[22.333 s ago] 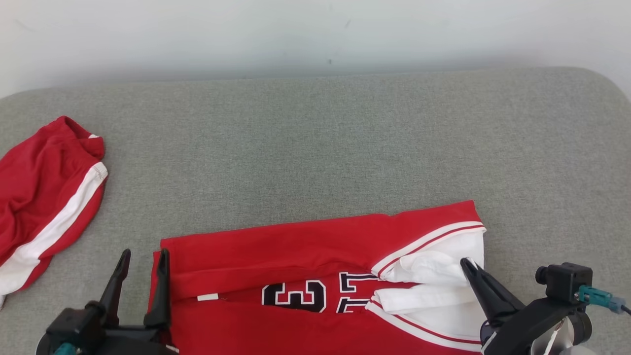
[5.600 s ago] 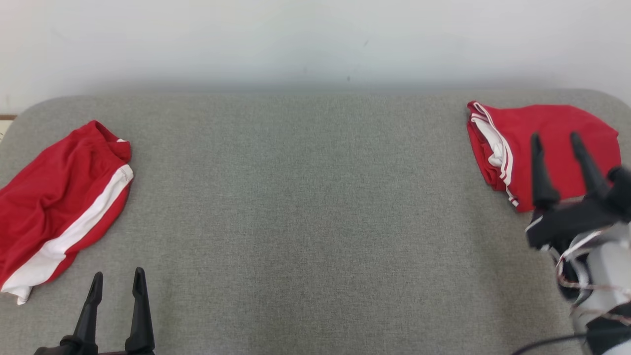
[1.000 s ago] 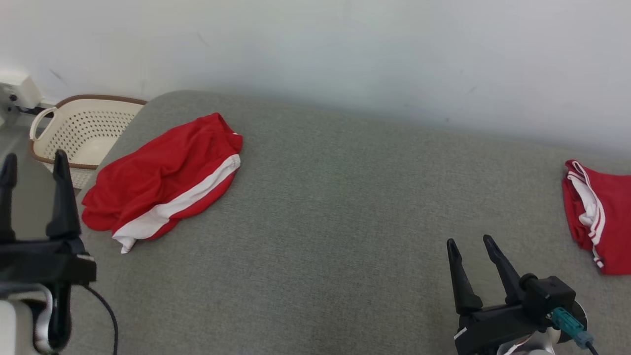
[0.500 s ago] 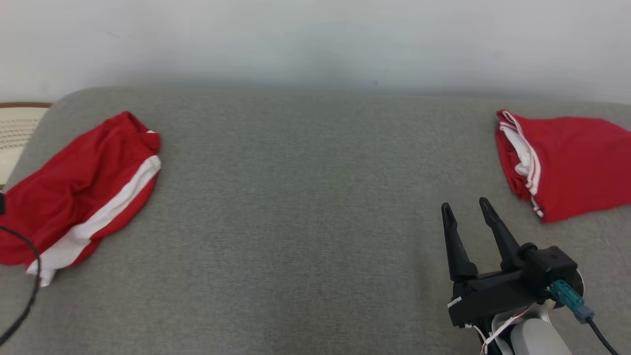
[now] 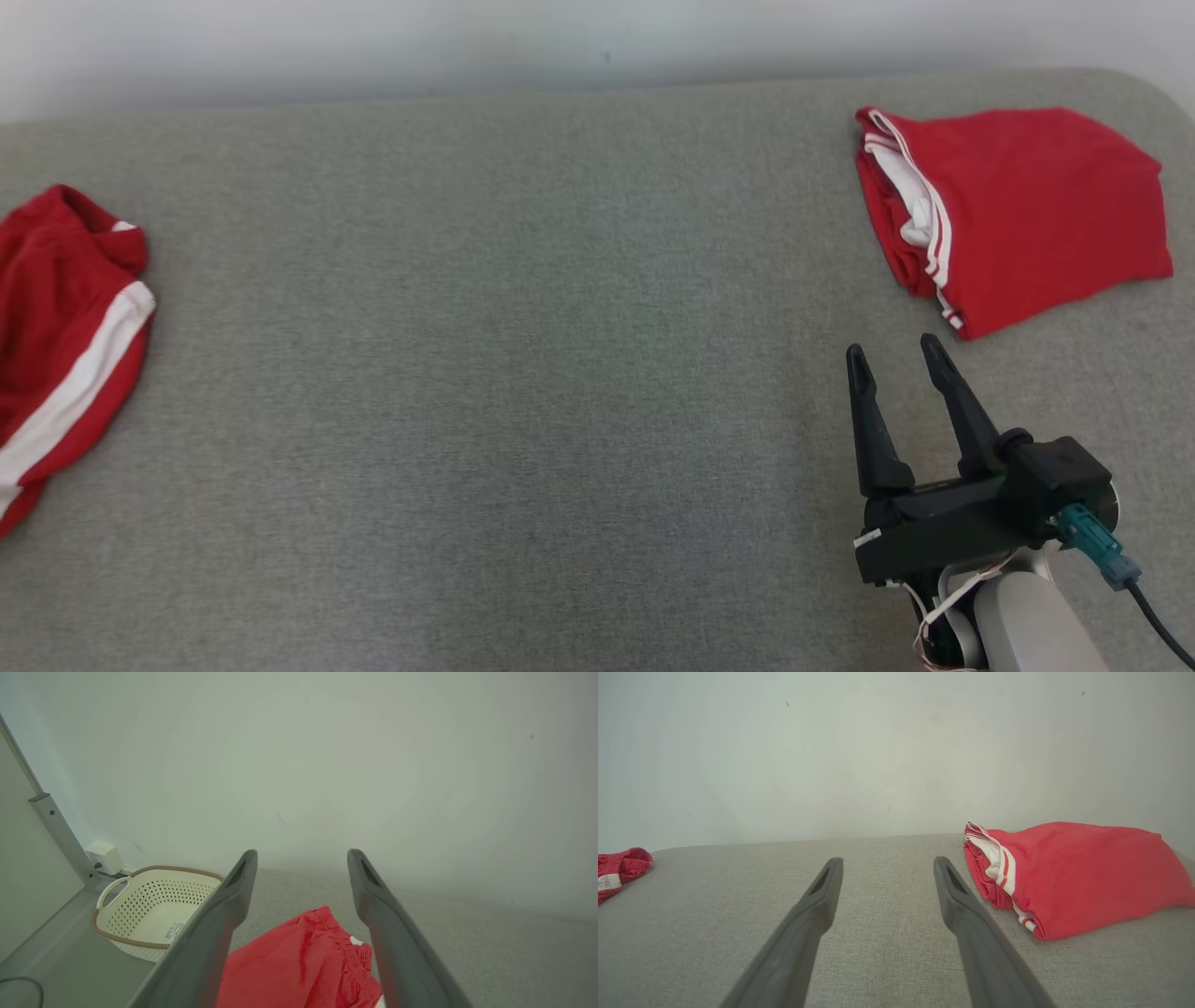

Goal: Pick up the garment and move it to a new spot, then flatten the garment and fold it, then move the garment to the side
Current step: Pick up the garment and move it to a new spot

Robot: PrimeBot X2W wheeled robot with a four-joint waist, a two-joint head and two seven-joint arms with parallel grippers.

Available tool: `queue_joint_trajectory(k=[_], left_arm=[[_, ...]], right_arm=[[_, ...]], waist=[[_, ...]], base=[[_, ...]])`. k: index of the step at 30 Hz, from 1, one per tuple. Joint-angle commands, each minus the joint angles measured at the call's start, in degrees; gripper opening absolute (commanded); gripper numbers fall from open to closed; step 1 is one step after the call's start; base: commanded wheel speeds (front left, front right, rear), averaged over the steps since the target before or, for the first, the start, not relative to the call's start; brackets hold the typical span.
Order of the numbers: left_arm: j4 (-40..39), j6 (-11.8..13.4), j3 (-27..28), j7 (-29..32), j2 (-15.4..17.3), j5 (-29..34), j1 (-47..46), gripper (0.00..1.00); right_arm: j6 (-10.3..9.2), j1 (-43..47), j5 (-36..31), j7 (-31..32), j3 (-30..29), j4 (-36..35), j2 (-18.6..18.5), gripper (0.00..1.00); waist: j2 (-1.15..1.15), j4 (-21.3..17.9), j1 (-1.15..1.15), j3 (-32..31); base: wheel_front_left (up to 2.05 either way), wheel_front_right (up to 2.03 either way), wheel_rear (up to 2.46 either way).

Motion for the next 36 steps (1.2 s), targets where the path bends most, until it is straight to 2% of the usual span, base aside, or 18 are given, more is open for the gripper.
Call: queue_joint_trajectory(k=[1,9,16,24,32,33,34,35,36], left_arm=[[1.84,-0.32,-0.39,0.54,0.63,0.02,-1.42,1.0],[12.09,-1.09,-3.35,1.89,2.45,-0.02,-5.98,1.0],[19.78,-1.44,-7.2,6.99,2.54,-0.83,-6.95,1.0],[22.42,-1.49,-13.0,13.93,3.04,-4.47,-7.08,1.0],[24.53,-1.5,-15.54,14.17,4.0,-7.88,-5.58,1.0],[24.89,-1.5,-15.78,13.91,4.26,-8.12,-5.56,0.67],[25.16,-1.5,-16.06,13.48,4.43,-8.27,-5.64,0.22],[25.38,-1.5,-16.34,13.03,4.59,-8.25,-5.83,0.0],[25.52,-1.51,-16.64,12.49,4.61,-8.21,-6.07,0.0]], right_arm=[[-0.05,-0.86,-0.48,-0.35,-0.15,-0.29,-0.23,1.0],[-0.06,-1.76,-0.91,0.2,-0.14,-0.6,-0.58,1.0],[-0.05,-1.9,-1.02,1.02,-0.34,-0.68,-0.86,1.0],[-0.06,-2.42,-1.3,1.77,-0.27,-1.15,-1.09,1.0],[-0.06,-2.66,-1.43,2.34,-0.45,-1.58,-1.28,1.0],[-0.06,-2.68,-1.47,2.43,-0.46,-1.64,-1.3,1.0],[-0.06,-2.67,-1.55,2.55,-0.48,-1.68,-1.26,1.0],[-0.06,-2.65,-1.55,2.64,-0.52,-1.7,-1.27,1.0],[-0.06,-2.62,-1.58,2.55,-0.63,-1.7,-1.34,1.0]], waist=[[-0.01,-2.28,-0.01,2.79],[-0.01,-3.65,-0.01,5.38],[-0.01,-4.04,-0.01,6.02],[-0.01,-4.19,-0.01,7.02],[-0.01,-4.59,-0.01,8.23],[-0.01,-4.6,-0.01,8.31],[-0.01,-4.59,-0.01,8.36],[-0.01,-4.56,-0.01,8.39],[-0.01,-4.48,-0.01,8.38]], base=[[0.0,0.0,0.0],[0.0,0.0,0.0],[0.0,0.0,0.0],[0.0,0.0,0.0],[0.0,0.0,0.0],[0.0,0.0,0.0],[0.0,0.0,0.0],[0.0,0.0,0.0],[0.0,0.0,0.0]])
